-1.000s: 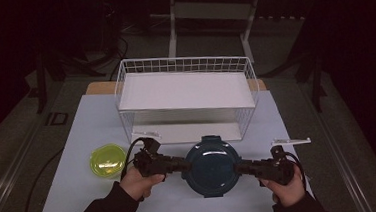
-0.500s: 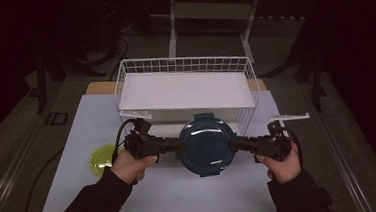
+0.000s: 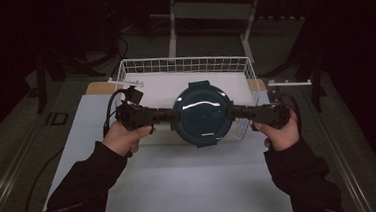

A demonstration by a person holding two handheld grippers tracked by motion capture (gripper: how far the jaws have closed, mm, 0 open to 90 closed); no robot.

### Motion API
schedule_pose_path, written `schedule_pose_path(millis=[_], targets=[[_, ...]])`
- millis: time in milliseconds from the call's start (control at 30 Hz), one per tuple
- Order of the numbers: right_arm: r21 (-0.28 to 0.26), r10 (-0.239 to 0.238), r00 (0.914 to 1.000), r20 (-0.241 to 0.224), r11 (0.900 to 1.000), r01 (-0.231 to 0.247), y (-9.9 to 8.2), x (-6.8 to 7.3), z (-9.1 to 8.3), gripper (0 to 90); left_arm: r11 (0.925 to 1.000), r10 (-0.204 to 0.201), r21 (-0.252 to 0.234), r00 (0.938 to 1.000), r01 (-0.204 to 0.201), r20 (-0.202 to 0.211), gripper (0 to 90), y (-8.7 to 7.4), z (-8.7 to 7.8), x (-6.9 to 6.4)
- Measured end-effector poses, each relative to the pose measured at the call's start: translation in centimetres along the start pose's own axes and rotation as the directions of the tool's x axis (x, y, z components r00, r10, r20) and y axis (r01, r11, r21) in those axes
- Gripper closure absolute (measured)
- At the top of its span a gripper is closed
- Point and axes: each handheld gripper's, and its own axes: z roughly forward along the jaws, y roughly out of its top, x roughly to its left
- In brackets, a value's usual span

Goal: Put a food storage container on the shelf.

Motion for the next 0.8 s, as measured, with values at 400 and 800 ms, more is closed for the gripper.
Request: schedule_pose_path(millis=[400,800], targets=[[-0.003,0.044,0.9989,0.013,0.9990,-0.044,5.2,-1.3,1.5,56.4,0.9989,-0.035,-0.032,0.9990,0.034,-0.029,56.8,5.0,-0.4,2.5],[0.010,0.102,0.9939,0.043,0.9947,-0.102,6.7,-2.8,3.0,56.5,0.9914,-0.121,-0.054,0.9924,0.119,-0.024,56.3,5.5,0.4,5.2]])
